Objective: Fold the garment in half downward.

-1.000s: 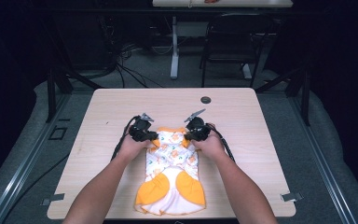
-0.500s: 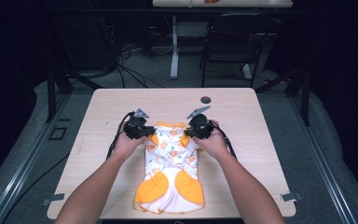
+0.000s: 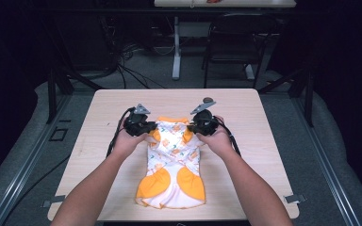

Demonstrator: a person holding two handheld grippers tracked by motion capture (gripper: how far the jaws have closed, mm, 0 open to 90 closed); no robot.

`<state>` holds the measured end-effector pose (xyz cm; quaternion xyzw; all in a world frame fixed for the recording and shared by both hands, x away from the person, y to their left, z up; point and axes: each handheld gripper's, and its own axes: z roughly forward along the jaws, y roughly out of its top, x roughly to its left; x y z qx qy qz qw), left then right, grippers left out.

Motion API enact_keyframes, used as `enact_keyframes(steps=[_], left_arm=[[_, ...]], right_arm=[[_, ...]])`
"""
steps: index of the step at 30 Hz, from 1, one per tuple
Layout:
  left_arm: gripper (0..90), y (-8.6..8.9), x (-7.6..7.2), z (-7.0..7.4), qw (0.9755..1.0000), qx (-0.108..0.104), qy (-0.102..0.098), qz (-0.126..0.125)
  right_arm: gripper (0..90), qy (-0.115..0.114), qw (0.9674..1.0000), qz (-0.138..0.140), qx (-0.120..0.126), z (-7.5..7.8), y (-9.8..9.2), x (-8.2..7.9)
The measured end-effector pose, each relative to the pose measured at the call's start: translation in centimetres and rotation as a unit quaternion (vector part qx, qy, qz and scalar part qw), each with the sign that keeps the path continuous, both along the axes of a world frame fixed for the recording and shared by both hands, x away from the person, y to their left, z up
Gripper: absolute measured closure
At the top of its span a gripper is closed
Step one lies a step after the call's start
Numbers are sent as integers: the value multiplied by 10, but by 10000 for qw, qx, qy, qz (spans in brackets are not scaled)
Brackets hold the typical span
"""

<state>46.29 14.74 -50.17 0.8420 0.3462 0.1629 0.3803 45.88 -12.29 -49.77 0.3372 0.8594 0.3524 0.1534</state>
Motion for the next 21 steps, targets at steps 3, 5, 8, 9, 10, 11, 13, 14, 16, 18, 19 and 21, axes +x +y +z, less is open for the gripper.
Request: enact_keyframes(steps=[3,5,8,9,10,11,13,14,16,18,19,21], left_arm=[[847,1,0,8,10000,-29,-75,-9],[847,0,0,13,9999,-27,-143,-8],[847,1,0,21,9997,-51,-225,-27],[847,2,0,24,9996,-68,-265,-24],[847,3,0,27,9995,-127,-281,-16],[847,3,0,29,9995,-119,-298,-34],[848,3,-1,32,9993,-134,-356,-52],[848,3,-2,34,9991,-145,-384,-56],[848,3,-4,37,9989,-137,-453,-74],[848,3,-5,38,9986,-124,-510,-84],[848,3,-6,38,9987,-90,-486,-119],[848,2,-8,36,9987,-72,-485,-150]], right_arm=[[828,-73,10000,-10,-3,10,0,1],[828,-131,9999,5,-31,15,1,2],[828,-216,9997,10,-80,24,1,2],[828,-255,9996,9,-76,27,1,2],[828,-300,9995,18,-66,30,1,2],[828,-332,9994,16,-64,32,1,2],[828,-411,9991,20,-80,36,1,1],[828,-451,9990,29,-75,38,2,0],[828,-514,9986,45,-90,40,2,-1],[827,-534,9985,58,-86,41,1,-2],[827,-535,9985,65,-96,40,1,-3],[827,-531,9984,79,-159,38,1,-4]])
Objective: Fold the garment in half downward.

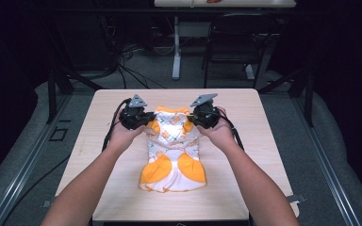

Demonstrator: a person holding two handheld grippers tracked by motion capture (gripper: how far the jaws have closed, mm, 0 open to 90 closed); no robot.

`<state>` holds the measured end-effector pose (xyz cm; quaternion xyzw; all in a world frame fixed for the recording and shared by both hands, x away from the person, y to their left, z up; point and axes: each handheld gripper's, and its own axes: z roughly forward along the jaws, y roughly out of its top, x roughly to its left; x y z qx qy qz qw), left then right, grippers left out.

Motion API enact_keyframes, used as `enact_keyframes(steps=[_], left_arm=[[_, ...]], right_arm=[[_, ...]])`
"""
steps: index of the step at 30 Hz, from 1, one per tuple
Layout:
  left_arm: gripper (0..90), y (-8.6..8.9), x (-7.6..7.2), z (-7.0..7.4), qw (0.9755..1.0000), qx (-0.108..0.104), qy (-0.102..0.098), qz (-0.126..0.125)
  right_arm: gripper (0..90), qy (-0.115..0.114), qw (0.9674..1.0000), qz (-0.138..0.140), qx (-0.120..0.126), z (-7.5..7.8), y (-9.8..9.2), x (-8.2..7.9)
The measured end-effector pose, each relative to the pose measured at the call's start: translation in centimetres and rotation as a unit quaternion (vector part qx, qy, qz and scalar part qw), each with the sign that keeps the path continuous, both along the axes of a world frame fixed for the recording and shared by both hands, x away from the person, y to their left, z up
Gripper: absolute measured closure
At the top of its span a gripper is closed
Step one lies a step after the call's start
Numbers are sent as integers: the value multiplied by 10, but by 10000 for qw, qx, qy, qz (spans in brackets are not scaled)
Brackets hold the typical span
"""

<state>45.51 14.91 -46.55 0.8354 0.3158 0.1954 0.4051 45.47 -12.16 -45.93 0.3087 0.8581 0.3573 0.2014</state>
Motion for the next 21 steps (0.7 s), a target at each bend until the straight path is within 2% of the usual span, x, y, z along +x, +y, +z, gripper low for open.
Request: enact_keyframes(steps=[4,10,15,21], left_arm=[[847,-1,-3,-7,9999,75,97,-94],[847,0,-8,-15,9998,38,147,-153],[847,1,-14,-19,9995,63,184,-246],[846,4,-22,-21,9993,39,206,-325]], right_arm=[[826,31,9999,53,-79,-7,0,-4],[826,83,9998,129,-93,-14,-1,-10],[825,85,9996,200,-172,-13,-1,-16],[825,104,9995,280,-142,-15,-1,-28]])
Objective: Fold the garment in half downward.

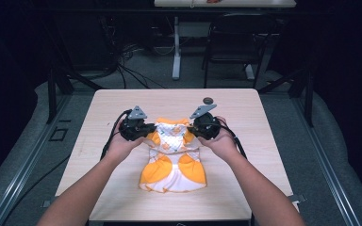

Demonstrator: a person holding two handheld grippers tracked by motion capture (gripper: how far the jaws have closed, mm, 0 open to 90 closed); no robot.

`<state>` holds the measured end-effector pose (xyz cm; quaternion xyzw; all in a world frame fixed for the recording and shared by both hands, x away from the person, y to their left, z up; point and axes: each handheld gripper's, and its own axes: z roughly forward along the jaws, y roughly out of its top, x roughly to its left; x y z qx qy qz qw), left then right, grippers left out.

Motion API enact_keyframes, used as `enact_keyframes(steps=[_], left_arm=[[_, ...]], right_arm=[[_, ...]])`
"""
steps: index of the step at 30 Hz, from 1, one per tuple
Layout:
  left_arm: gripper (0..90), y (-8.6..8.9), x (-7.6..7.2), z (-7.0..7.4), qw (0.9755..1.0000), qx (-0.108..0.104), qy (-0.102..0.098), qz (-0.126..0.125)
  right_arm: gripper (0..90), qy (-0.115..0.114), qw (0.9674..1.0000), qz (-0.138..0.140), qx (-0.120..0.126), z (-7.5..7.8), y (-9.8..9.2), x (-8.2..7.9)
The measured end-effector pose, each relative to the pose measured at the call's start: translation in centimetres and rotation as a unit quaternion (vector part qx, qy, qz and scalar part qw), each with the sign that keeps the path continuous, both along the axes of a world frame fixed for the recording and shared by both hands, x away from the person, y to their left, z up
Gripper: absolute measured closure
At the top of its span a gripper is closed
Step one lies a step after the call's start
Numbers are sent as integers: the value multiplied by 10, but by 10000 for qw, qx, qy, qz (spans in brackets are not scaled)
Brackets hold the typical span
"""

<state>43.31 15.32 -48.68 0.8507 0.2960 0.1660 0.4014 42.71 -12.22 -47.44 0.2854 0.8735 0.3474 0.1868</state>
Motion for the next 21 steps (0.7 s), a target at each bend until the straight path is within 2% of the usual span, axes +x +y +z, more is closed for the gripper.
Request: enact_keyframes(steps=[4,10,14,19,21], left_arm=[[846,1,-6,-1,9999,-25,-4,-98],[845,0,-14,-6,9998,58,6,-179],[845,-2,-19,-10,9996,113,41,-261],[845,-1,-22,-18,9995,98,101,-289],[845,-2,-24,-20,9994,106,121,-301]], right_arm=[[824,45,10000,24,-27,-2,-1,-4],[824,125,9999,71,26,-6,-3,-12],[824,175,9997,124,-76,-10,-3,-17],[823,265,9996,134,12,-17,-5,-23],[823,243,9996,156,-80,-20,-3,-28]])
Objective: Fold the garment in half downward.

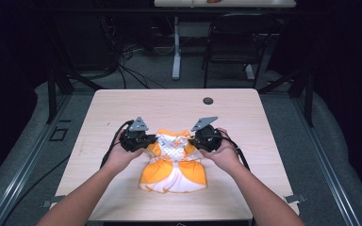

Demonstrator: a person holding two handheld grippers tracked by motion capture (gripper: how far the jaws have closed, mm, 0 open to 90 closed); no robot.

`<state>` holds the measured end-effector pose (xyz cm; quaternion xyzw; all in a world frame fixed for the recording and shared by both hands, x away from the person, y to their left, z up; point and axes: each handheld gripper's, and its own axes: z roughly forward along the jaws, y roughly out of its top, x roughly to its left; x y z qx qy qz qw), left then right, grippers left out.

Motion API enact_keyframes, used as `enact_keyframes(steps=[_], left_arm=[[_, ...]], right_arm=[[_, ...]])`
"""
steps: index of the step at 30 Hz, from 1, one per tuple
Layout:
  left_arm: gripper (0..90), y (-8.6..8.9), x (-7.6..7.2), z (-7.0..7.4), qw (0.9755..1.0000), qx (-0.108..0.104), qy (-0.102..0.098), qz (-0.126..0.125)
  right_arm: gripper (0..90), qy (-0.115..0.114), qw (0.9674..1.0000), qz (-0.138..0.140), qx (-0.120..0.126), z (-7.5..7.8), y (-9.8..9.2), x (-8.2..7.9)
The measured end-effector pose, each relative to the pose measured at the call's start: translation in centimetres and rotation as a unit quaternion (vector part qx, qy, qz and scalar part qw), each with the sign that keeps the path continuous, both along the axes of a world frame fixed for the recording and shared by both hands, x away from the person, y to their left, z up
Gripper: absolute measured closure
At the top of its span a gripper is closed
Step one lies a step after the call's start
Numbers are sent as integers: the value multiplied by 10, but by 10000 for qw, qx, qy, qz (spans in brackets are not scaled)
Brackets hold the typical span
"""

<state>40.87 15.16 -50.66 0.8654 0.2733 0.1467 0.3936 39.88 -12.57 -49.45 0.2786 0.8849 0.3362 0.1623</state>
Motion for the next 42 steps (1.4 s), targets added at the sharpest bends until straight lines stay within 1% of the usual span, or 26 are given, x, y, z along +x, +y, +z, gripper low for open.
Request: enact_keyframes(steps=[1,2,3,4,5,7,9,10,11,13,14,17,19,20,23,24,26,28,30,31,36,38,39,40,41,42], left_arm=[[845,0,-1,-1,10000,16,6,-15],[845,-1,-2,-2,10000,14,-16,-9],[845,0,-4,-4,10000,8,12,-42],[845,0,-6,-5,10000,-7,8,-37],[845,0,-7,-6,10000,18,22,-70],[845,0,-11,-8,9999,31,18,-118],[845,-1,-15,-11,9999,45,-7,-162],[845,-1,-17,-12,9998,46,8,-175],[845,0,-19,-13,9998,37,14,-178],[844,1,-22,-15,9998,-17,20,-204],[843,1,-24,-16,9997,-46,16,-226],[840,1,-28,-21,9996,-54,39,-282],[836,1,-31,-23,9994,-81,66,-315],[834,2,-35,-24,9992,-144,116,-342],[828,2,-38,-27,9989,-145,149,-424],[823,3,-40,-28,9988,-132,157,-443],[801,4,-43,-31,9986,-146,185,-464],[788,6,-47,-33,9983,-227,234,-489],[777,7,-51,-36,9980,-253,248,-520],[758,8,-54,-38,9979,-280,256,-530],[729,12,-64,-41,9966,-440,292,-628],[727,13,-69,-41,9965,-485,299,-617],[725,14,-72,-41,9966,-508,308,-576],[712,15,-74,-41,9965,-532,311,-571],[696,16,-76,-39,9959,-625,339,-557],[681,17,-78,-38,9958,-642,328,-561]], right_arm=[[822,-3,10000,13,-40,0,0,-2],[822,-3,10000,13,-40,0,0,-2],[822,-17,10000,8,-25,-1,1,-3],[822,50,10000,25,18,-4,1,-7],[822,50,10000,25,18,-4,1,-7],[822,61,9999,78,-111,-10,1,-11],[822,58,9999,63,-99,-11,1,-13],[822,37,9999,57,-83,-12,1,-15],[822,112,9999,74,-36,-12,0,-16],[821,126,9999,39,24,-17,-1,-20],[821,135,9999,52,1,-18,-2,-22],[819,128,9999,50,80,-24,-4,-29],[815,125,9998,43,149,-27,-5,-36],[814,138,9998,59,155,-27,-6,-37],[811,154,9996,86,210,-29,-7,-42],[807,161,9994,89,278,-31,-7,-43],[797,182,9992,170,328,-33,-9,-49],[792,189,9990,194,357,-34,-9,-52],[780,209,9988,240,364,-36,-9,-58],[761,234,9985,265,422,-38,-10,-63],[738,250,9984,326,390,-43,-12,-72],[719,323,9981,331,404,-45,-14,-77],[715,316,9981,307,423,-46,-15,-79],[703,313,9978,282,519,-45,-16,-81],[697,329,9976,302,528,-45,-18,-82],[687,318,9975,277,562,-43,-19,-84]])
